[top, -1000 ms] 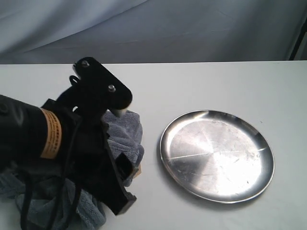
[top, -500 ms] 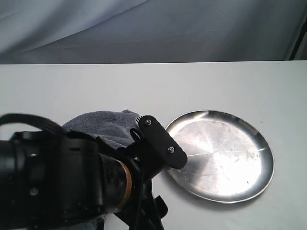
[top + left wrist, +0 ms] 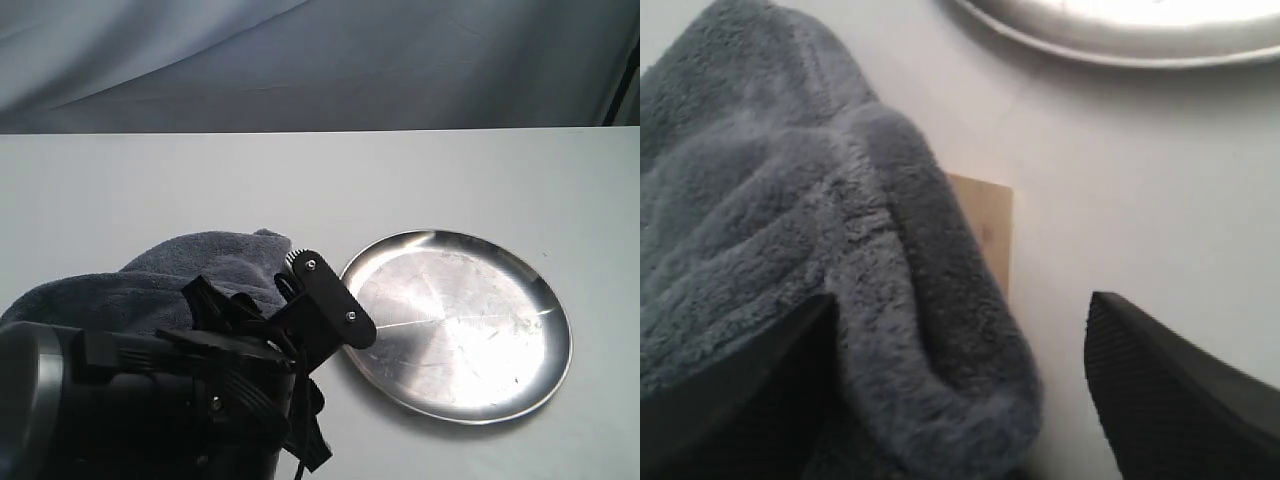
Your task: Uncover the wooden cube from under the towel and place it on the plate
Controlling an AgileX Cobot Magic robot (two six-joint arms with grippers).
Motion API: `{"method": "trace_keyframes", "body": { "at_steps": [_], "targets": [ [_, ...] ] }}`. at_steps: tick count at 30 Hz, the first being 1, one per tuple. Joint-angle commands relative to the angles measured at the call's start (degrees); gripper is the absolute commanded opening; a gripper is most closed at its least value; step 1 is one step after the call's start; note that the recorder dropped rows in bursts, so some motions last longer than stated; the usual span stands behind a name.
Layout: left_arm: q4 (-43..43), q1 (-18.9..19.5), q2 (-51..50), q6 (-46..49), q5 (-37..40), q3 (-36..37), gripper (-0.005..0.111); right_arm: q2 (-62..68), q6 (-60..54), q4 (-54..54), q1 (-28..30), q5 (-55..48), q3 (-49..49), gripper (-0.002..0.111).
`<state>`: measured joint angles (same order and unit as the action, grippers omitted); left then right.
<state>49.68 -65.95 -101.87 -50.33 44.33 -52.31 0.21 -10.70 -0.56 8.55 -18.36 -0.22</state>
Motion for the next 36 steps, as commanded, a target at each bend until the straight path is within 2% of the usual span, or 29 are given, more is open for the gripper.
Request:
{"method": "trace_keyframes", "body": {
  "at_steps": [1,4,6,11,15,21,26,36],
  "targets": [
    [5.9,-0.3,-1.0,-7.6,5.1,-0.3,0.067,-0.2,0.2,0.6,0.0,0.0,0.2,0.0],
    [6.4,-0.3,-1.0,-8.2,2.2,-0.3,0.065,-0.2,0.2,0.6,0.0,0.0,0.2,0.0],
    [6.4,-0.3,-1.0,-8.2,1.9,-0.3,0.057,-0.2,0.2,0.6,0.0,0.0,0.2,0.0],
    [6.4,-0.3,-1.0,-7.9,2.0,-0.3,0.02,-0.2,0.2,0.6,0.0,0.0,0.2,0.0],
    [6.4,-0.3,-1.0,-7.9,2.6,-0.3,0.001,-0.2,0.2,0.6,0.0,0.0,0.2,0.0],
    [6.5,-0.3,0.7,-7.8,3.2,-0.3,0.0,-0.2,0.2,0.6,0.0,0.0,0.2,0.0],
    [7.5,-0.3,2.9,-7.8,8.2,-1.6,0.0,-0.2,0.2,0.6,0.0,0.0,0.2,0.0],
    [9.3,-0.3,9.3,-8.0,8.9,-2.0,0.0,-0.2,0.2,0.6,0.0,0.0,0.2,0.0]
  ]
}}
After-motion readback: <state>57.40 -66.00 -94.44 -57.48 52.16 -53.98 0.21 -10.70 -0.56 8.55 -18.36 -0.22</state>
